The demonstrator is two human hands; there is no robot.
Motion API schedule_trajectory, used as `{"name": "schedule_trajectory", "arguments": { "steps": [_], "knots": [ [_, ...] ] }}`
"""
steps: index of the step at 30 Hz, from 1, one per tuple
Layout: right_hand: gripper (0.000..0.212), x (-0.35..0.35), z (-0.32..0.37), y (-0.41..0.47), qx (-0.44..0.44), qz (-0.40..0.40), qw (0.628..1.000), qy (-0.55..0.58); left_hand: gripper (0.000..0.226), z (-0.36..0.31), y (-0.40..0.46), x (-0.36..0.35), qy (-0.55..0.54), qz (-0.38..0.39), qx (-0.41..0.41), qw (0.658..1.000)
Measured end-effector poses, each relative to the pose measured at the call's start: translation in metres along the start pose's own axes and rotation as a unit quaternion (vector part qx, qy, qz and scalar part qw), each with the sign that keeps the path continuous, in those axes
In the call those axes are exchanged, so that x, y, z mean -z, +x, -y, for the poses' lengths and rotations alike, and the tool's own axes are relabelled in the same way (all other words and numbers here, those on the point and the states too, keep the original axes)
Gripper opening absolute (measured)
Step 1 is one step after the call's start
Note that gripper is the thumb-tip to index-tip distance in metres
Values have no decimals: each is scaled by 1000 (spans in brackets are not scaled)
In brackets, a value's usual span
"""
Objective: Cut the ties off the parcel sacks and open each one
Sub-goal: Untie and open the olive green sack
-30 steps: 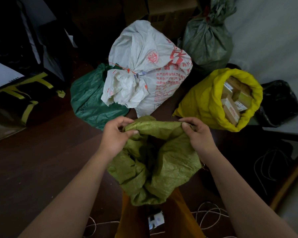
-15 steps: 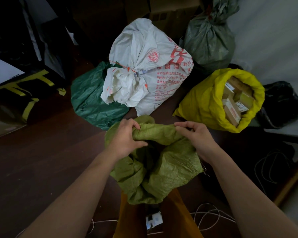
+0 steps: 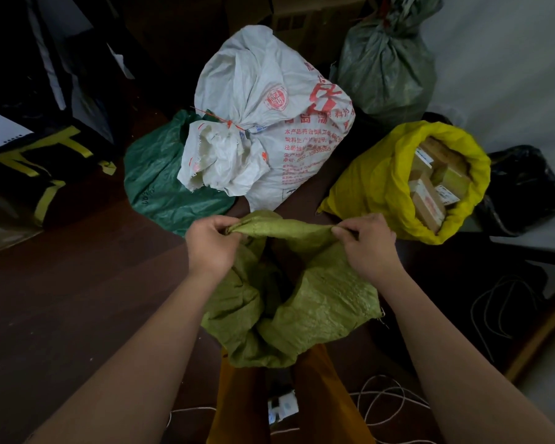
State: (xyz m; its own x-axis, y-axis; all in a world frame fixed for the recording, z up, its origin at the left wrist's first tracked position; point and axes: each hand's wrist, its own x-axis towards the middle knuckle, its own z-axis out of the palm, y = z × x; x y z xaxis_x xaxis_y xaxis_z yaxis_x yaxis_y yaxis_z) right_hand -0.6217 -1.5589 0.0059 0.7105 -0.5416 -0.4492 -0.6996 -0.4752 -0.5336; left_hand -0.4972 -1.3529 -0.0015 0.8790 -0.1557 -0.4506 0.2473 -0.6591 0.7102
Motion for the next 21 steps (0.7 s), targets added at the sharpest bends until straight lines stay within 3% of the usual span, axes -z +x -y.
{"name": "schedule_trajectory", "arguments": {
  "steps": [3,8,10,12,17,19,21],
  "knots": [
    [19,4,-7,2,-43,21,993,104,23,-5,1,-4,-104,82,116,984],
    [10,-6,-20,5,-148,69,972,170,16,-16,2,-14,-122,145,197,962],
    [13,-6,-20,6,-102,81,985,115,16,-20,3,-17,-99,160,206,960],
    [25,-5,-14,8,0,81,994,71,15,-24,4,-19,-64,168,193,965],
    [26,-12,16,9,148,151,960,186,16,-34,6,-26,-41,181,178,966],
    [30,-22,24,11,192,172,951,173,22,-36,5,-27,-48,183,178,966],
    [34,-32,28,13,198,162,956,143,13,-38,2,-26,-69,177,179,965]
  ]
}}
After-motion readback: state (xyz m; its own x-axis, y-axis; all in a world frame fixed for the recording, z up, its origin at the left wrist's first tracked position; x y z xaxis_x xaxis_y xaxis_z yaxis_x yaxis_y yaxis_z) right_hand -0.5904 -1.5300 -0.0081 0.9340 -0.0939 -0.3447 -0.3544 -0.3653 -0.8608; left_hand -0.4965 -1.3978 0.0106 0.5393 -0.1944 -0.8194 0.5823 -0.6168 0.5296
